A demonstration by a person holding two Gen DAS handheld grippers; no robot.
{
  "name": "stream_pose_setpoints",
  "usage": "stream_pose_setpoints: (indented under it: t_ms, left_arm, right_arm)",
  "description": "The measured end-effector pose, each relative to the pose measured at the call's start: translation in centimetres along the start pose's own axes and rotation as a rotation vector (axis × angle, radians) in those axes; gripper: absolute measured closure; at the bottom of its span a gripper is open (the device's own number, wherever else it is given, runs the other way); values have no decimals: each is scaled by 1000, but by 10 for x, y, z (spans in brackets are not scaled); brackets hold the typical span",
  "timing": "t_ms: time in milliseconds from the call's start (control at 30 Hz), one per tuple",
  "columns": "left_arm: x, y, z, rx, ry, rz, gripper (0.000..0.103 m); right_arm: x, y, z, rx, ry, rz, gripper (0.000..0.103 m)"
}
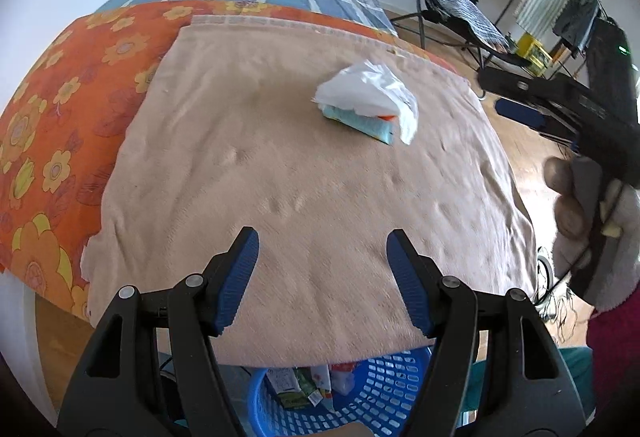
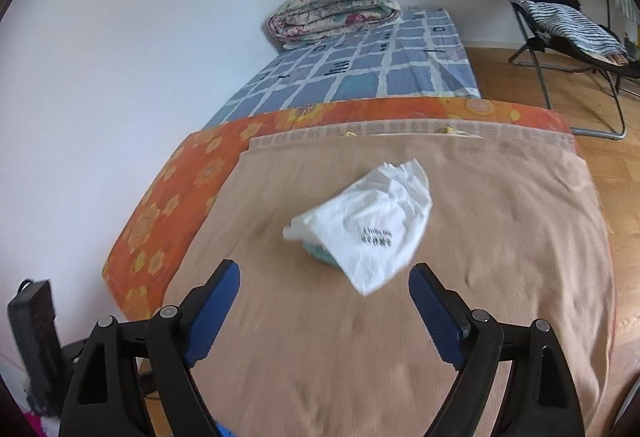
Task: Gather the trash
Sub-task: 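Grasp the white plastic bag with the right tool and lift it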
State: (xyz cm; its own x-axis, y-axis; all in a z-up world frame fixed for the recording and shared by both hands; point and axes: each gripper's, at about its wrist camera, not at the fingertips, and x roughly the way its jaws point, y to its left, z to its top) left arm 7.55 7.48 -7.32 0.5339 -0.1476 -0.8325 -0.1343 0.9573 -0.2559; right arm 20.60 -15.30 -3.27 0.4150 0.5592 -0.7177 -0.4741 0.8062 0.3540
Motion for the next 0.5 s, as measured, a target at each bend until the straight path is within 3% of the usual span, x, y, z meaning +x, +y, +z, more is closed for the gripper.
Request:
stream_pose_setpoints:
  t_ms: [500]
  left_arm:
    - [14,34,11,-113,17,7,35]
  right_arm:
    - [121,24,23,-153,100,-146,4]
